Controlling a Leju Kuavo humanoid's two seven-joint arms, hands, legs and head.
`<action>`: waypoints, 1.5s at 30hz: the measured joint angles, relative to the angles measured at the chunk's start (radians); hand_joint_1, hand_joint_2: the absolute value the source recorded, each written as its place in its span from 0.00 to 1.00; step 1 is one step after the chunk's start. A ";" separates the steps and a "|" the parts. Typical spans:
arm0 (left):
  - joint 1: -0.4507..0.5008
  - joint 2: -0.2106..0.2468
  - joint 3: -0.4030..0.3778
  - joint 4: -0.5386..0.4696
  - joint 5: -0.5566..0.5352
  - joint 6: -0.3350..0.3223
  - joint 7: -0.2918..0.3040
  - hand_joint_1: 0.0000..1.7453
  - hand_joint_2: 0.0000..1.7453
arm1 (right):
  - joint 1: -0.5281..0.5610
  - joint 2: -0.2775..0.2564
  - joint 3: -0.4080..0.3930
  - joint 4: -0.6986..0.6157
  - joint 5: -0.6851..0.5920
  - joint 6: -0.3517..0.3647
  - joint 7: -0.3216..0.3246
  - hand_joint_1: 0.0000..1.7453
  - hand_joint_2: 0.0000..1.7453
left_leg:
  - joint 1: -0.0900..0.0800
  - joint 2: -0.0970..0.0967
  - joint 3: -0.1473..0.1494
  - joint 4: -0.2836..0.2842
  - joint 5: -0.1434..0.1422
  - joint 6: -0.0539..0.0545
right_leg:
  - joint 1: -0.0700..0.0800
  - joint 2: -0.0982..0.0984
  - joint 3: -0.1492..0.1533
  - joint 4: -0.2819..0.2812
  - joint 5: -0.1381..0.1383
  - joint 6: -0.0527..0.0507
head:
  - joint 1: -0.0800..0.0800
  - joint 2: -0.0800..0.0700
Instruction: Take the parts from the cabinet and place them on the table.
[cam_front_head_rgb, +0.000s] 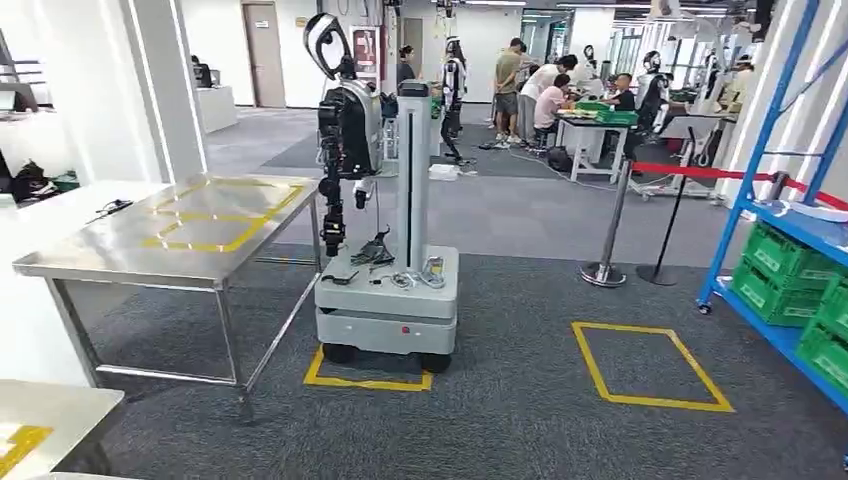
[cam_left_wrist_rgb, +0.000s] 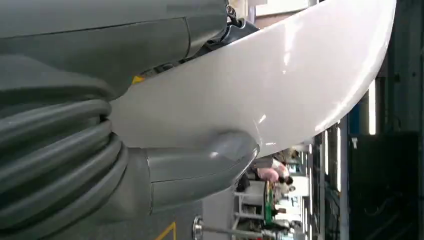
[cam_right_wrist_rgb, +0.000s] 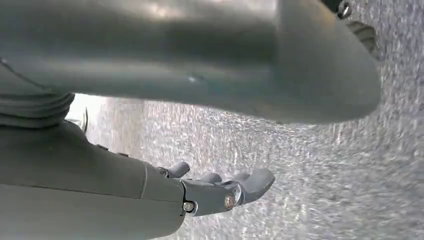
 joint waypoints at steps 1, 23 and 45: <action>-0.001 0.005 0.000 0.004 0.007 0.001 0.000 1.00 1.00 | 0.001 0.000 0.000 0.000 -0.005 0.000 0.001 0.00 0.00 | -0.001 -0.017 0.000 0.001 0.000 0.000 | 0.002 0.001 -0.010 0.009 0.015 -0.004 | 0.000 0.000; -0.151 0.003 -0.040 0.093 0.010 -0.022 0.020 1.00 1.00 | -0.006 0.021 -0.055 0.000 -0.103 -0.021 -0.006 0.00 0.00 | -0.011 0.112 0.023 -0.001 -0.021 -0.032 | 0.019 -0.125 0.132 -0.305 0.165 -0.034 | -0.002 0.000; -0.124 0.028 0.109 -0.051 -0.083 0.139 -0.043 1.00 1.00 | 0.002 0.016 -0.043 0.000 -0.069 -0.021 0.012 0.00 0.00 | 0.001 0.022 -0.117 0.240 -0.134 -0.066 | 0.005 -0.015 0.125 -0.302 0.169 -0.060 | -0.005 0.000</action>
